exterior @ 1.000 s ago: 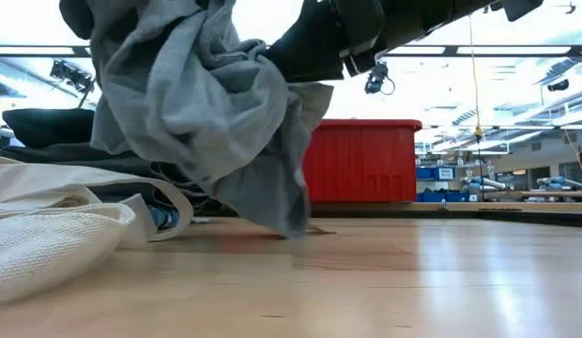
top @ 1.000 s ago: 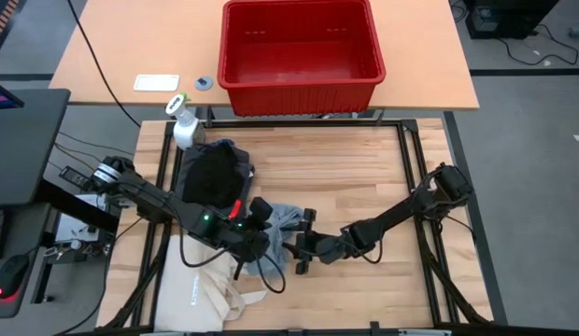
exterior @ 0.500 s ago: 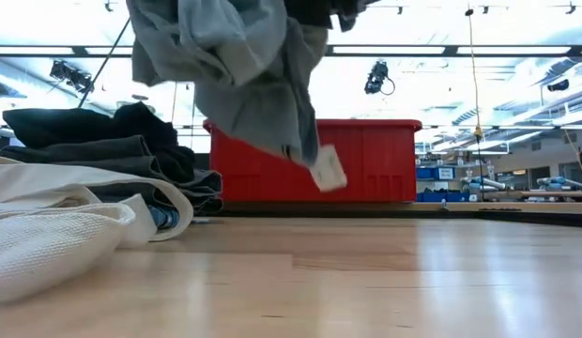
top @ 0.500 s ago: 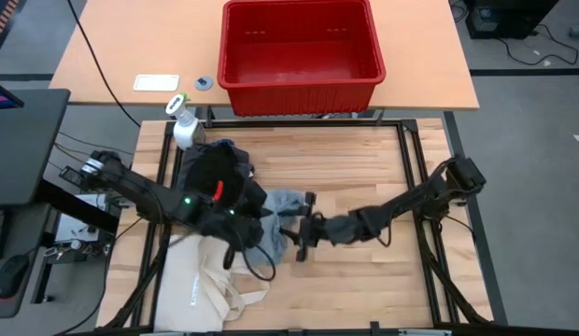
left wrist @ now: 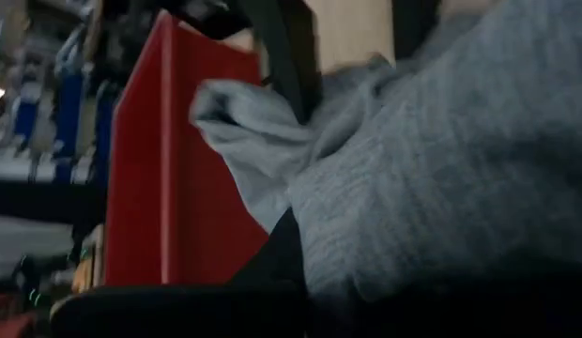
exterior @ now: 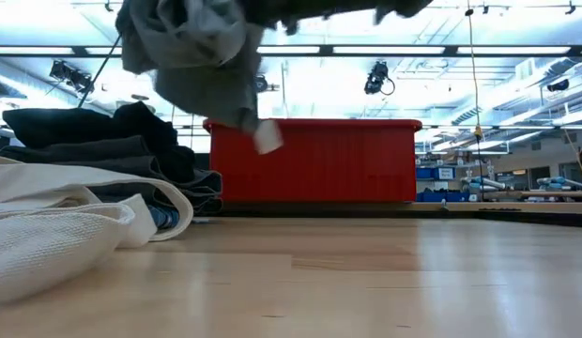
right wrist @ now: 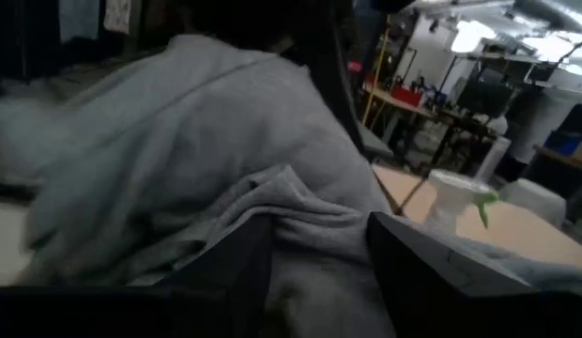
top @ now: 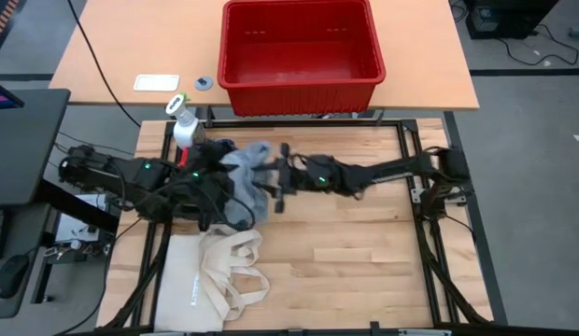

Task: Fold Laundry from Bin
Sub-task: Fold the gray shirt

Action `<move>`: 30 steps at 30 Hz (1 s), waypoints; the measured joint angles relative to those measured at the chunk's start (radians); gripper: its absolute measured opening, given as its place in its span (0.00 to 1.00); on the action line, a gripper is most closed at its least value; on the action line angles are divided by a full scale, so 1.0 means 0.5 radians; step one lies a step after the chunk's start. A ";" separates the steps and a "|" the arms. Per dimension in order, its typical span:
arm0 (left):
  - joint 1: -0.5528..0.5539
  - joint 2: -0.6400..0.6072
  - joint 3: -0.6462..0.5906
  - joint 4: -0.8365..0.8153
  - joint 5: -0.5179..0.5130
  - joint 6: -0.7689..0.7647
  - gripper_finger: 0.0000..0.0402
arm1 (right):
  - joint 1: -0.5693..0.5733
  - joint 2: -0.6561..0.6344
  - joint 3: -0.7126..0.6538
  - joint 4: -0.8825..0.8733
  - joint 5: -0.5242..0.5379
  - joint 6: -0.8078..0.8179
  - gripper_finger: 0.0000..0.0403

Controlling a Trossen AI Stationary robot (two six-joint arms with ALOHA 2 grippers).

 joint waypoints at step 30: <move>0.500 -0.493 -1.093 -0.210 0.172 -0.938 0.20 | -0.403 1.232 1.674 -1.614 -0.654 0.115 0.44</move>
